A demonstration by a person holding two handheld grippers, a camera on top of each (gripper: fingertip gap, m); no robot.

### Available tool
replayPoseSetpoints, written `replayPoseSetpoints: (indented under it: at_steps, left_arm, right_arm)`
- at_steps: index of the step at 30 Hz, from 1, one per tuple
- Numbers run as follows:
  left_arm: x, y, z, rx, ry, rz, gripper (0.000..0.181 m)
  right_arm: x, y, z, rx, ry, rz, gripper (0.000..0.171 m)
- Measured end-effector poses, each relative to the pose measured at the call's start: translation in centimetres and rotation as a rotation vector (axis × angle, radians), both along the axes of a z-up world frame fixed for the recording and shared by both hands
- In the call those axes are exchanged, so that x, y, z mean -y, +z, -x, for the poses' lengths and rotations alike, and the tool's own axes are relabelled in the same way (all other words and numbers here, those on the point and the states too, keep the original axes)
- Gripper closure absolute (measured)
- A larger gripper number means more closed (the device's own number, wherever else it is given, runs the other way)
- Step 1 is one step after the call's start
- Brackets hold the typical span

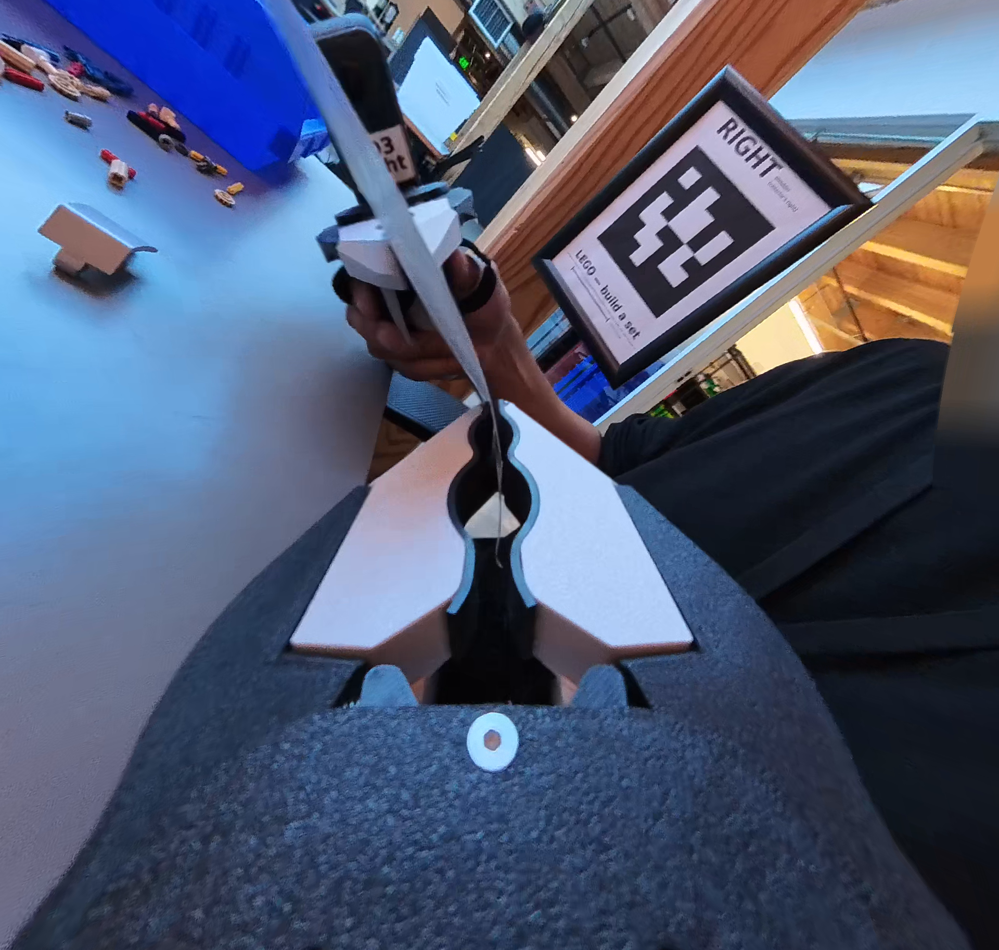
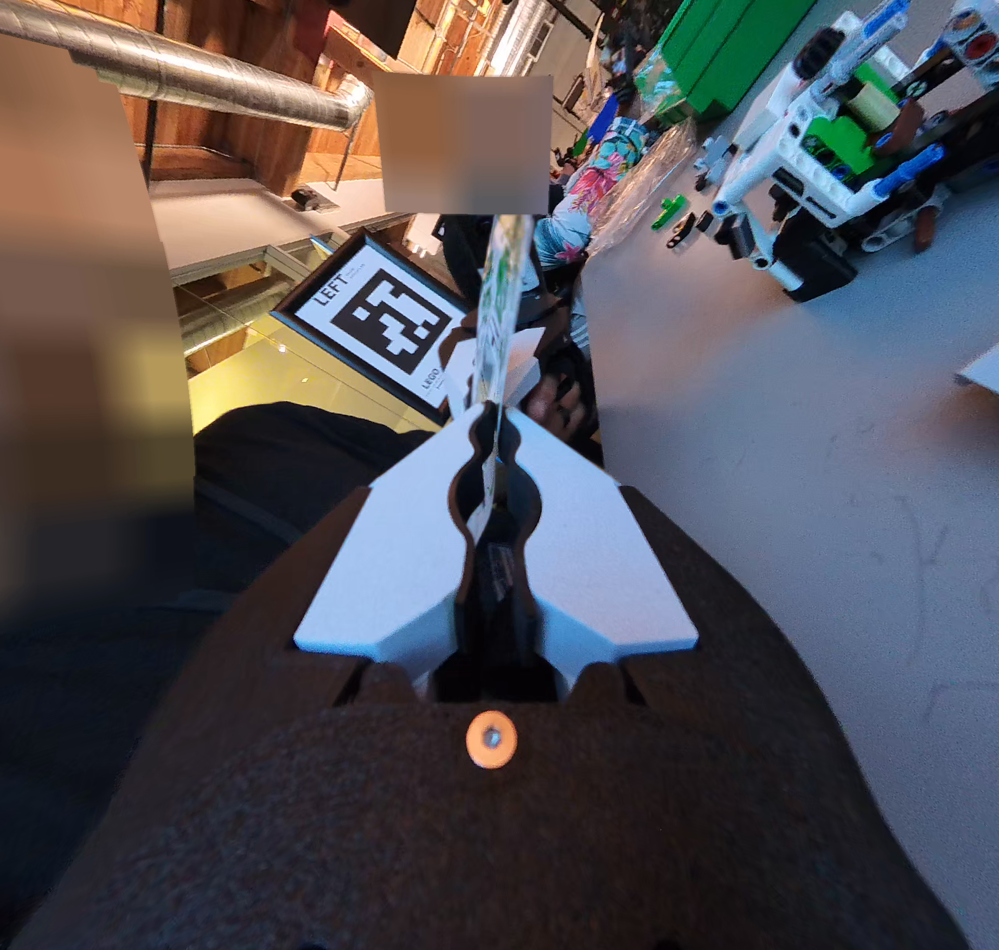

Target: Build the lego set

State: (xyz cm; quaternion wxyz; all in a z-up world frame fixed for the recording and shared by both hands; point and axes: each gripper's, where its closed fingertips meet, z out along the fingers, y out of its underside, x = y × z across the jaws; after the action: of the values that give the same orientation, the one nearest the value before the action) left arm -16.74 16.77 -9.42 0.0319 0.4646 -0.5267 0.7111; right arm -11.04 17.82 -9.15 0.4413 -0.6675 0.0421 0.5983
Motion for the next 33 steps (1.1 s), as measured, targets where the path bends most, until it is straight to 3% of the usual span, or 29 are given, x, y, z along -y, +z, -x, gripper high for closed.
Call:
replayPoseSetpoints:
  at_steps: [4,8,10,14,19,28,33]
  left_arm:
    - [-0.5,1.4,0.0,0.008,0.025,0.079,0.181]
    - [-2.0,1.5,-0.7,-0.012,0.115,0.086,0.181]
    - [-2.3,1.3,-0.8,-0.026,0.127,0.089,0.181]
    - [-2.1,1.0,-0.8,-0.039,0.123,0.104,0.181]
    - [-1.0,1.9,-0.1,0.001,0.056,0.126,0.181]
    - [0.1,2.4,0.9,0.074,-0.019,0.068,0.181]
    - [-0.1,1.9,0.7,0.087,-0.002,0.028,0.181]
  right_arm:
    - [-0.5,1.2,-2.0,0.212,-0.181,-0.108,0.152]
    - [0.2,4.0,-3.5,0.756,-0.439,-0.272,0.136]
    - [0.5,4.8,0.1,0.926,-0.382,-0.369,0.142]
    - [-0.9,1.7,4.1,1.135,-0.274,-0.377,0.138]
    - [-1.0,0.0,5.9,0.993,-0.155,-0.340,0.145]
    - [0.3,1.9,7.3,0.573,-0.033,-0.383,0.150]
    - [0.1,1.6,7.0,0.529,-0.025,-0.354,0.154]
